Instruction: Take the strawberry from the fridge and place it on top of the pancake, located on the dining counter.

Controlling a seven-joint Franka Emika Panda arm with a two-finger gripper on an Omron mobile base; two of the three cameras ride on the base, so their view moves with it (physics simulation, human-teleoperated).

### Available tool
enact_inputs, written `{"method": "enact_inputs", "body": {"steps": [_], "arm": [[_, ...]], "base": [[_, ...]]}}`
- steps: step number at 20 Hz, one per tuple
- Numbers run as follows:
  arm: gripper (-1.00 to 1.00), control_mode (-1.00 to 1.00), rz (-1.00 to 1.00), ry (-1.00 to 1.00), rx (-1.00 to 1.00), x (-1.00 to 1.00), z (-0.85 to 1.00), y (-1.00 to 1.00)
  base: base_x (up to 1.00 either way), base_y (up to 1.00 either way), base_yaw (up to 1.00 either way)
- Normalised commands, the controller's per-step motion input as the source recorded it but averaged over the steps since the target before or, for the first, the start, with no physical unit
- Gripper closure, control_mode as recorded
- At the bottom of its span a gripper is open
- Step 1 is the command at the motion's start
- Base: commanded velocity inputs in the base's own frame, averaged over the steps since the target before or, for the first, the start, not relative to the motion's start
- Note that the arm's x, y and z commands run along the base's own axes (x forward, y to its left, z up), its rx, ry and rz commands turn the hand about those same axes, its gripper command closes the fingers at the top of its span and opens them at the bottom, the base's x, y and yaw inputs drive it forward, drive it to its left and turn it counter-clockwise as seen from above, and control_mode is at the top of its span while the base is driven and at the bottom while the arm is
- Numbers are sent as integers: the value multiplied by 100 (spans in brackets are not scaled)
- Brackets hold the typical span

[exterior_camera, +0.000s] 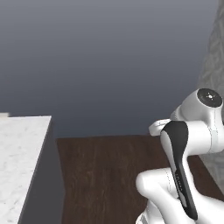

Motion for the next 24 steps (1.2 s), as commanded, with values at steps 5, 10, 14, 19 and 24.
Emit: {"method": "enact_inputs", "body": {"steps": [5,10,14,19,24], "arm": [[100,100,0,0,0,0,0,0],[100,100,0,0,0,0,0,0],[100,100,0,0,0,0,0,0],[100,100,0,0,0,0,0,0],[100,100,0,0,0,0,0,0]], "base": [[100,1,0],[100,1,11],[100,6,21],[100,5,33],[100,0,57]]}}
